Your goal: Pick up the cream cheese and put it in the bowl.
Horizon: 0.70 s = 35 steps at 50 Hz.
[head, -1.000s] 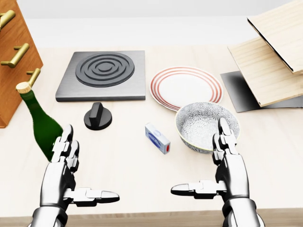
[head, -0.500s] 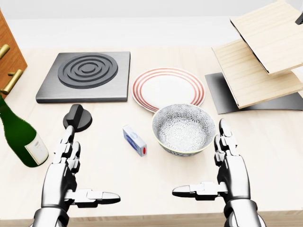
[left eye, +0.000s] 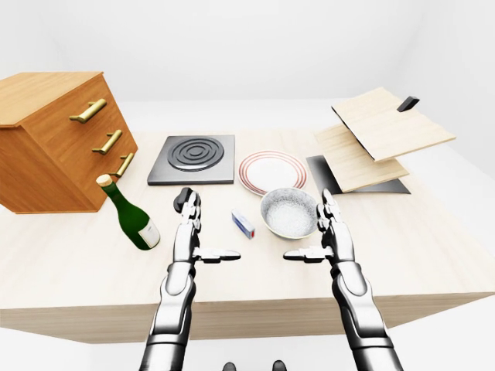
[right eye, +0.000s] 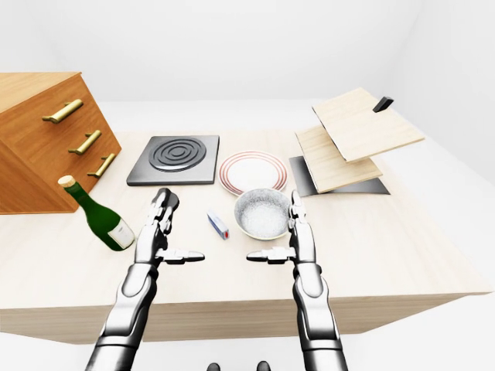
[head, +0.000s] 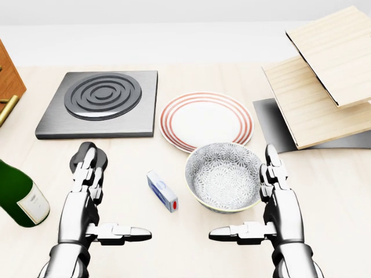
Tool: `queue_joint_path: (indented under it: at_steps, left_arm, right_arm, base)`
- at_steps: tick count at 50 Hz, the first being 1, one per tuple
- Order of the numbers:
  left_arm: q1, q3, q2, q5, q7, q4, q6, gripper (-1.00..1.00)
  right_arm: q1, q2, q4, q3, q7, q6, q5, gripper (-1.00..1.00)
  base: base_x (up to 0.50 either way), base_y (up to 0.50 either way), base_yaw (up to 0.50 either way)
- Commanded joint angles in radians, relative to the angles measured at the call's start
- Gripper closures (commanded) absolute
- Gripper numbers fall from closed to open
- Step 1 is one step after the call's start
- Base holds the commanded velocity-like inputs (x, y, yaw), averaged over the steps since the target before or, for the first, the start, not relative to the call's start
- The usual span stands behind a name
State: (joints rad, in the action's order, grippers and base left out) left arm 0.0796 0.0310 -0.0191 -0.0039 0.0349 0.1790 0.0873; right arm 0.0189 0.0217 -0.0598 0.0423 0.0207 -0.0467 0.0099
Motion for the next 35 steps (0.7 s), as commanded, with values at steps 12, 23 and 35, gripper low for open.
queue_joint_path:
  at_steps: [12, 23, 35]
  left_arm:
    - [0.284, -0.025, 0.012, 0.097, -0.093, 0.371, 0.0, -1.0]
    - [0.314, -0.048, 0.033, 0.154, -0.134, 0.438, 0.0, -1.0]
    - [0.356, -0.058, 0.049, 0.197, -0.164, 0.535, 0.0, -1.0]
  right_arm:
    - [-0.003, 0.004, -0.001, 0.008, 0.014, -0.004, 0.013, -1.0]
    - [0.006, 0.008, -0.026, 0.016, 0.018, -0.012, 0.022, -1.0]
    - [-0.001, 0.005, -0.021, 0.009, 0.03, -0.015, 0.024, -1.0]
  base:
    - [0.0, 0.0, 0.0]
    - [0.0, 0.0, 0.0]
    - [0.0, 0.0, 0.0]
